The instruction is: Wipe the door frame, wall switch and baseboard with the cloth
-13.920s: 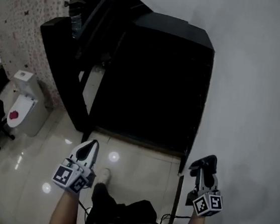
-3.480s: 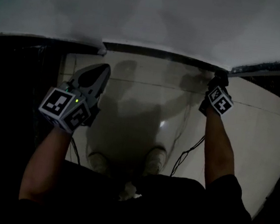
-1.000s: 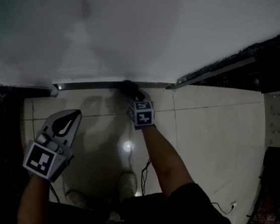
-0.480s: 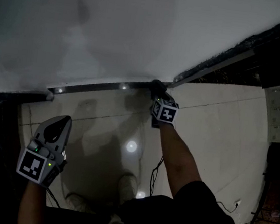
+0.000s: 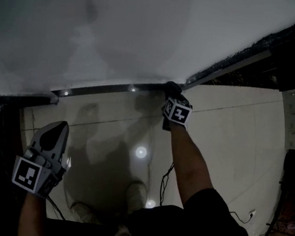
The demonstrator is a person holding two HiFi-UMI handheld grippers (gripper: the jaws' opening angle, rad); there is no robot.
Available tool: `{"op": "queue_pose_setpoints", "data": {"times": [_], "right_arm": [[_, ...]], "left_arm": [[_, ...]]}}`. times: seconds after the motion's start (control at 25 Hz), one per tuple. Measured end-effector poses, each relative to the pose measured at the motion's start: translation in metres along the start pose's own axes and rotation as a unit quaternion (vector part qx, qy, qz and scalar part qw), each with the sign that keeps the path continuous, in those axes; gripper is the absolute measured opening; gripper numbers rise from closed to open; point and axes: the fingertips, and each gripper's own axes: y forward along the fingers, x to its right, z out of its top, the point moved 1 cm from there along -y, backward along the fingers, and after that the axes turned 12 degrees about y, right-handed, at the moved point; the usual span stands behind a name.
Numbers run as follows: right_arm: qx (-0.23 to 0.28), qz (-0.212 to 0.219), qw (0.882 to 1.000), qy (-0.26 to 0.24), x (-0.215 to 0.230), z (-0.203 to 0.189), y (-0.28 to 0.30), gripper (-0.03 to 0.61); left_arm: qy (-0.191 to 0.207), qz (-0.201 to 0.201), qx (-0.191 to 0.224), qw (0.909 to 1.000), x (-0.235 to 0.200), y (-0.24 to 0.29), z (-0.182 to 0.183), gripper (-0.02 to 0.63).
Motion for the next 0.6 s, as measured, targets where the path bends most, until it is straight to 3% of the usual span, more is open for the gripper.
{"op": "queue_pose_setpoints", "data": {"times": [0.36,0.52,0.6], "right_arm": [[-0.01,-0.015,1.0,-0.009,0.009,0.004,-0.005,0.083],[0.011,0.063,0.997,-0.043,-0.015,-0.008,-0.022,0.083],[0.039,0.116,0.992,-0.029,-0.034,-0.01,-0.044,0.083]], "left_arm": [[-0.037,0.016,0.001,0.9992,-0.015,-0.007,-0.008,-0.008],[-0.047,0.024,0.005,0.9986,-0.02,-0.011,-0.009,-0.008],[-0.049,0.024,0.006,0.9985,-0.022,-0.011,-0.01,-0.008]]}}
